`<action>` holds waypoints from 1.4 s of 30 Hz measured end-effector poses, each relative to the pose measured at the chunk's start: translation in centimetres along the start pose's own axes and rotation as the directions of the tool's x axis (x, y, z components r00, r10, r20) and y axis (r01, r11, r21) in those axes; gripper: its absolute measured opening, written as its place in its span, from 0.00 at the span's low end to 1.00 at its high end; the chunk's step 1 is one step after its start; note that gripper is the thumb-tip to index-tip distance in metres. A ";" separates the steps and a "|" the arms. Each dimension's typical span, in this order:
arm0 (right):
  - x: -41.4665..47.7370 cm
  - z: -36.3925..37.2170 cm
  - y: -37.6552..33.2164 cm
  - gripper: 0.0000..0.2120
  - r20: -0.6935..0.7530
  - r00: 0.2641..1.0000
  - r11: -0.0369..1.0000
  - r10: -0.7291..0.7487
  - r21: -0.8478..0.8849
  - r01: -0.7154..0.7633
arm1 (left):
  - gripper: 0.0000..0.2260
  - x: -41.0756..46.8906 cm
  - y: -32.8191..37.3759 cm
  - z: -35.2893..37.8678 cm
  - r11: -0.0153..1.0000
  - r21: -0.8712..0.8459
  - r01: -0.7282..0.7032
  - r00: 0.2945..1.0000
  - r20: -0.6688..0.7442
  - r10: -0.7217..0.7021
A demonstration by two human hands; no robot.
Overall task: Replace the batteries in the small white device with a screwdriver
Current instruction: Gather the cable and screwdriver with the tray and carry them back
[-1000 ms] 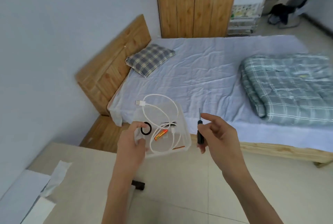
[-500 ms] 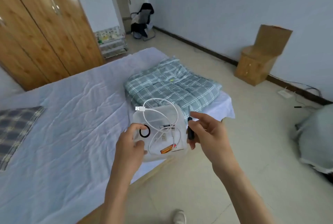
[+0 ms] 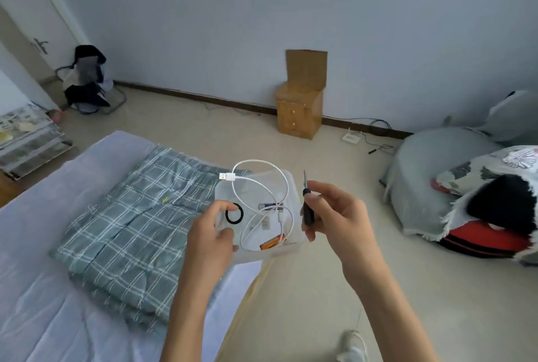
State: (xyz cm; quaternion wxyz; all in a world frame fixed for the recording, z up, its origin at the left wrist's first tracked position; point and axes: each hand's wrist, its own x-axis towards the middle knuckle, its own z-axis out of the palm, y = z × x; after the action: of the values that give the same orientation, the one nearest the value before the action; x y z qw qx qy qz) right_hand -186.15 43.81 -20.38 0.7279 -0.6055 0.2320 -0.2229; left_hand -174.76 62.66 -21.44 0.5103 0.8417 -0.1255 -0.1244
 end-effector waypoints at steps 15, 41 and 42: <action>27.9 -19.0 -3.7 0.10 -0.175 0.983 0.999 0.047 -0.001 -0.048 | 0.22 23.9 12.6 21.6 0.999 0.038 -0.012 0.997 0.072 0.009; 80.9 -17.0 -6.2 0.09 -0.114 0.992 0.998 0.061 0.031 -0.058 | 0.21 73.7 22.8 32.1 0.973 0.223 -0.062 0.996 -0.044 0.073; 83.0 -16.8 -6.1 0.09 -0.116 0.991 0.997 0.070 0.037 -0.066 | 0.21 75.5 22.6 32.5 0.975 0.217 -0.043 0.998 -0.036 0.052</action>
State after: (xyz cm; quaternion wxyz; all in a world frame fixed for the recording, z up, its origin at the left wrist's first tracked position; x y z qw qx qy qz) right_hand -130.78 -20.51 -22.67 0.7302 -0.5708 0.2912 -0.2370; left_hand -116.88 0.08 -22.00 0.4210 0.8914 -0.1478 -0.0802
